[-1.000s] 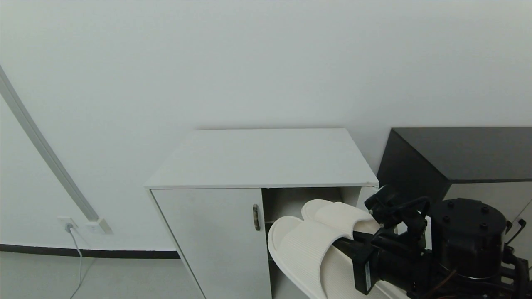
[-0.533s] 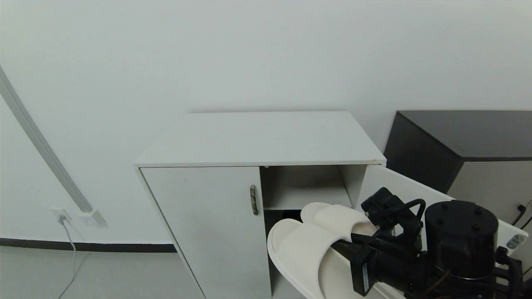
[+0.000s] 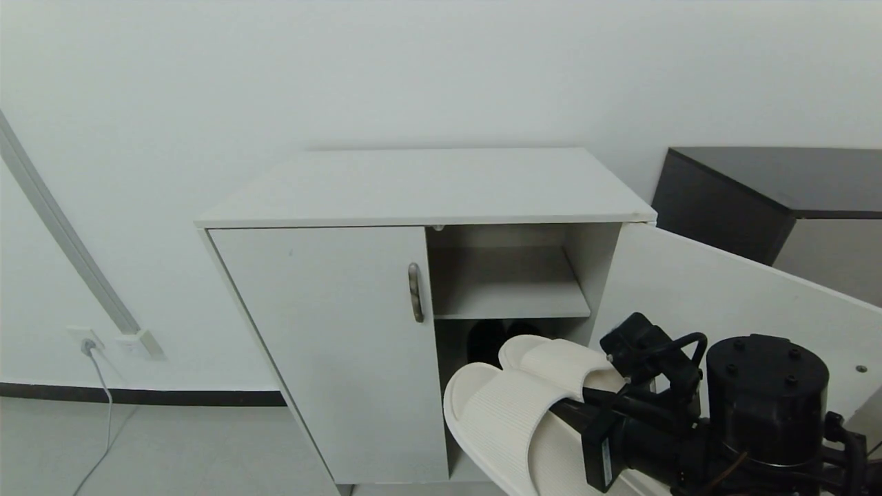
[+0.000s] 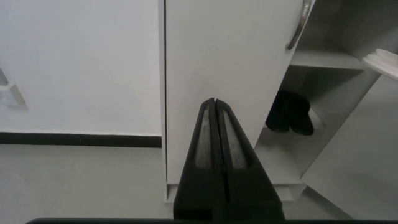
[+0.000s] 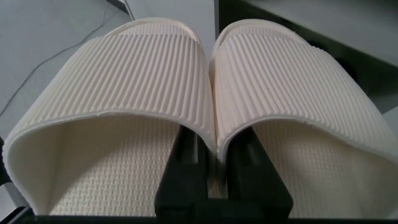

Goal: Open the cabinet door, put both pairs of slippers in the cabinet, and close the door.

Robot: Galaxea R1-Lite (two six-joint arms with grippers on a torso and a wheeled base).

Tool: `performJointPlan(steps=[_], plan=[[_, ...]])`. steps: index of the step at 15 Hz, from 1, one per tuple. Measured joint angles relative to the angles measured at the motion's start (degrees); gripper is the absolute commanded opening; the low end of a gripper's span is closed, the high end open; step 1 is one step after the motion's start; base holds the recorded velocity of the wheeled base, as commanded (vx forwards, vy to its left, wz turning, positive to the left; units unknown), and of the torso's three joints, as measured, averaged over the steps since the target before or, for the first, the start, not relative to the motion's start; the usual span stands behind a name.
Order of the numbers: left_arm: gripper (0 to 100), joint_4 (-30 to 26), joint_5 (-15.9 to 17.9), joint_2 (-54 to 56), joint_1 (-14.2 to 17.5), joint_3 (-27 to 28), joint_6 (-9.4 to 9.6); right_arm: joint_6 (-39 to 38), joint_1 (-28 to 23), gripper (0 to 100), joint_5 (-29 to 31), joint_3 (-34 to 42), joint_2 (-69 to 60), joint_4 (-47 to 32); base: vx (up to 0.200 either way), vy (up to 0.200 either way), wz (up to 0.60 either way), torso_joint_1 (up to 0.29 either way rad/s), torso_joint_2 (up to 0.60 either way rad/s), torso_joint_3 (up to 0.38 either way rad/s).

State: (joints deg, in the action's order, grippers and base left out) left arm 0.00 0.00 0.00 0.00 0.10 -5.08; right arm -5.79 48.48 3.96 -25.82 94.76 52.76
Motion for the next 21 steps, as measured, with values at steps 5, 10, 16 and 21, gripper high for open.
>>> performJointPlan(steps=[5, 10, 16, 21], plan=[[0, 0.00, -0.05, 0.00, 0.00, 0.00, 0.00, 0.07, 0.00, 0, 0.00, 0.33, 0.20, 0.06, 0.000, 0.000, 0.00, -0.118, 0.47, 0.341], [0, 0.00, 0.00, -0.05, 0.00, 0.00, 0.00, 0.10, 0.00, 0, 0.06, 0.33, 0.96, 0.12, 0.000, 0.000, 0.00, -0.065, 0.44, 0.376], [0, 0.00, -0.02, -0.05, 0.00, 0.00, 0.00, 0.10, 0.00, 0, 0.09, 0.39, 1.44, 0.12, 0.000, 0.000, 0.00, -0.007, 0.18, 0.172], [0, 0.00, -0.05, -0.05, 0.00, 0.00, 0.00, 2.10, 0.00, 0, 2.73, 0.44, 1.66, 0.26, 0.000, 0.000, 0.00, 0.000, 0.00, 0.000]])
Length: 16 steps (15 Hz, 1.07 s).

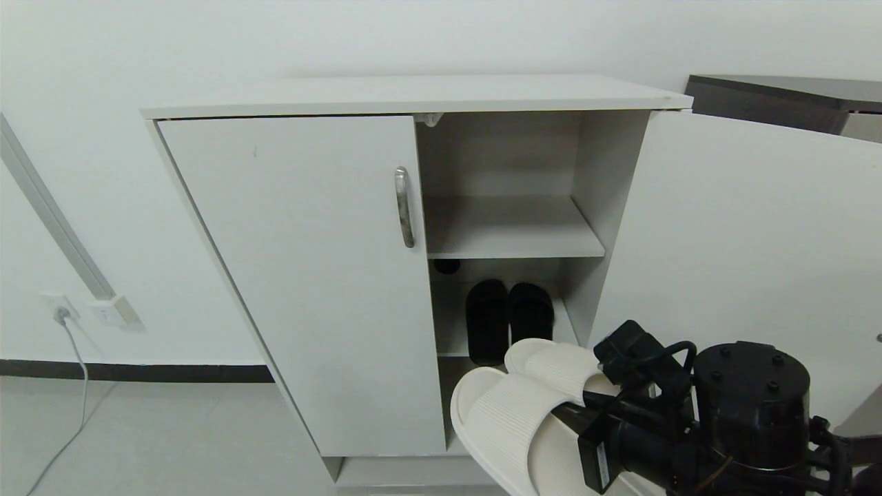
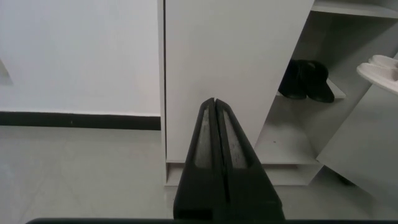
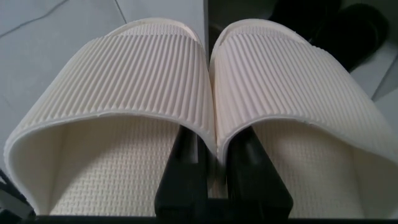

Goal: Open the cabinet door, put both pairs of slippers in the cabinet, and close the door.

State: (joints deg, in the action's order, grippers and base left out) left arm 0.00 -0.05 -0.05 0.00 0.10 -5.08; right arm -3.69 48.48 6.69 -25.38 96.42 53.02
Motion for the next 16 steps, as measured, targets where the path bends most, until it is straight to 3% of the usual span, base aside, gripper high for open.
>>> performJointPlan(steps=[3, 6, 8, 12, 16], plan=[[0, 0.00, 0.00, 0.00, 0.00, 0.00, 0.00, 0.63, 0.00, 0, 4.06, -1.35, 1.55, 0.95, 0.000, 0.000, 0.00, 0.000, 0.00, 0.000], [0, 0.00, 0.05, -0.02, 0.00, 0.00, 0.07, -1.06, 0.22, 0, 17.36, -8.08, 6.01, 0.73, 0.000, 0.000, 0.00, 0.000, 0.00, 0.000], [0, 0.00, 0.05, 0.00, 0.00, 0.00, 0.09, -2.43, 1.54, 0, 23.19, -13.14, 9.18, -0.79, 0.000, 0.000, 0.00, 0.000, 0.00, 0.000], [0, 0.00, 0.05, 0.00, 0.00, 0.00, 0.11, -3.99, 3.39, 0, 31.40, -26.49, 11.54, -14.18, 0.000, 0.000, 0.00, 0.000, 0.00, 0.000], [0, 0.00, 0.05, 0.00, 0.00, 0.00, 0.09, -10.42, 5.38, 0, 38.83, -40.61, 11.52, -34.93, 0.000, 0.000, 0.00, 0.000, 0.00, 0.000]])
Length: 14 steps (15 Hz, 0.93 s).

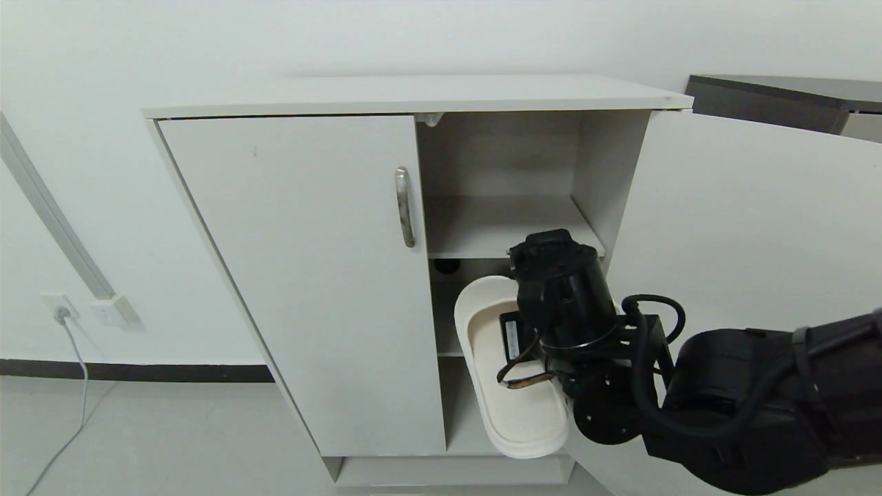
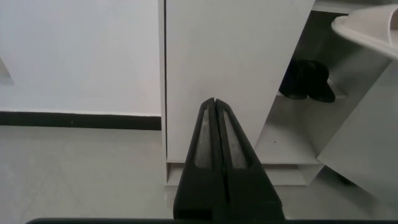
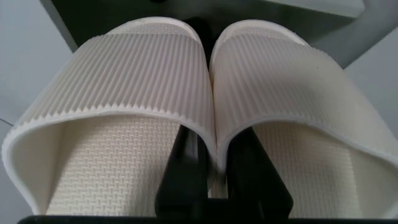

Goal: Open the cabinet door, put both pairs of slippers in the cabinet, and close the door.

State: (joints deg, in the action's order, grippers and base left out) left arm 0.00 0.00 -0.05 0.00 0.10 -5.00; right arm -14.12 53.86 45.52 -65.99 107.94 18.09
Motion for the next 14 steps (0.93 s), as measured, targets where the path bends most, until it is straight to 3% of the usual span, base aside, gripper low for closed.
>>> performJointPlan(steps=[3, 14], plan=[[0, 0.00, 0.00, 0.00, 0.00, 0.00, 0.02, -5.10, 0.66, 0, 2.76, -10.33, 0.00, -10.79, 0.000, 0.000, 0.00, 0.000, 0.00, 0.000], [0, 0.00, 0.00, 0.00, 0.00, 0.00, 0.02, -5.23, -0.48, 0, 4.23, -13.62, 1.00, -11.28, 0.000, 0.000, 0.00, 0.000, 0.00, 0.000]])
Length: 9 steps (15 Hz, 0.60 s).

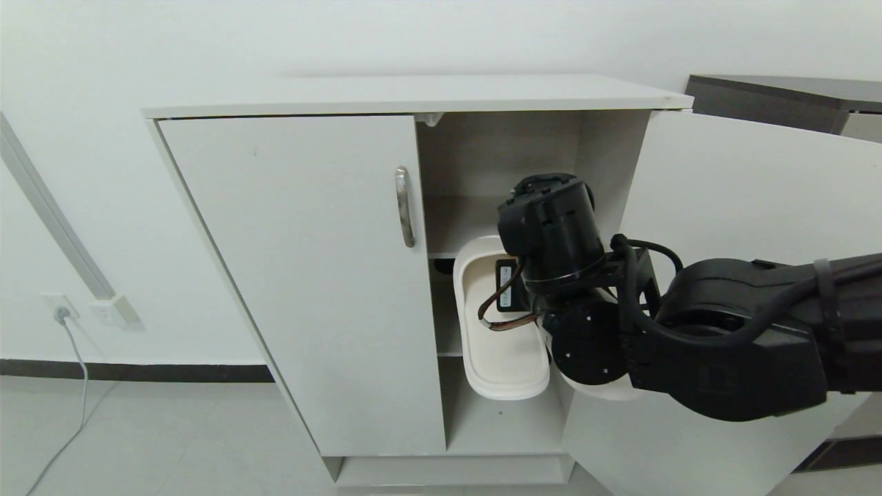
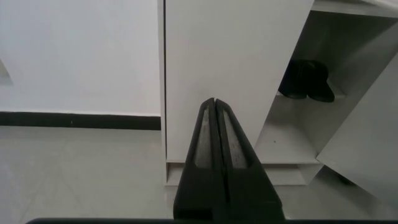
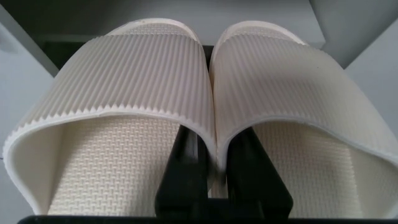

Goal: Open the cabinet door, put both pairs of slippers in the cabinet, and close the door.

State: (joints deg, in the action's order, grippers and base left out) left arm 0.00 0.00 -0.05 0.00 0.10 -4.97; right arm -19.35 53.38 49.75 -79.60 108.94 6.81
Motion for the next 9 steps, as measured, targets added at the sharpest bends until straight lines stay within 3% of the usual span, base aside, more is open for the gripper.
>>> performJointPlan(steps=[9], plan=[[0, 0.00, 0.00, 0.00, 0.00, 0.00, 0.02, -0.20, -0.35, 0, 0.33, 0.04, 0.55, 0.27, 0.200, 0.000, 0.00, 0.002, 0.00, 0.005]])
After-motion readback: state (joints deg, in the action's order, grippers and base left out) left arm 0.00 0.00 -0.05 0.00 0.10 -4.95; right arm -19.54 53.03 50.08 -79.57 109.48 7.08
